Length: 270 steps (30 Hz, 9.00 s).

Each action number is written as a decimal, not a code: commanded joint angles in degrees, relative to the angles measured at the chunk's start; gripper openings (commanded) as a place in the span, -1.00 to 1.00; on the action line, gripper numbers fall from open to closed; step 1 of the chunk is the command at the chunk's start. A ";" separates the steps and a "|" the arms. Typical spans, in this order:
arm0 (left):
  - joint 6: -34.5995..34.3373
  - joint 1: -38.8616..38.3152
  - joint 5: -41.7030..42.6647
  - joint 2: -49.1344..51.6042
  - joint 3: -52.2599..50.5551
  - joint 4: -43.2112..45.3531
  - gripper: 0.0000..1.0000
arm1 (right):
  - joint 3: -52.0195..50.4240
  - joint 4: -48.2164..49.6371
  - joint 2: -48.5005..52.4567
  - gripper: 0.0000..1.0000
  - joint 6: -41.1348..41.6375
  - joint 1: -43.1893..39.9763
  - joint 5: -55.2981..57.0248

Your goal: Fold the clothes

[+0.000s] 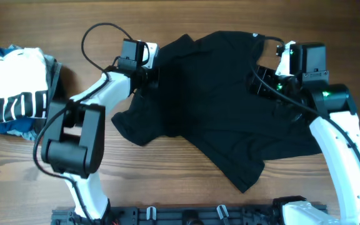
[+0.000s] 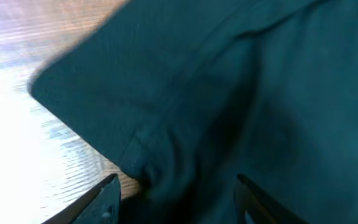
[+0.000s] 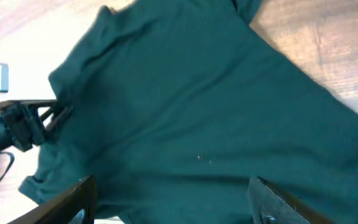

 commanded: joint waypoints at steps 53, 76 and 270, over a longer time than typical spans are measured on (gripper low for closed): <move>-17.44 20.26 -4.48 -23.50 0.28 -15.50 0.22 | 25.35 19.39 37.68 -0.92 -4.48 -27.06 7.69; -11.39 15.87 -1.33 -23.50 0.28 -16.33 0.50 | 1.09 13.86 38.45 0.23 -15.89 -23.82 -14.58; -9.14 12.79 6.62 -24.63 -18.75 -33.70 0.43 | -19.32 6.29 10.69 0.63 -4.13 -32.52 -7.56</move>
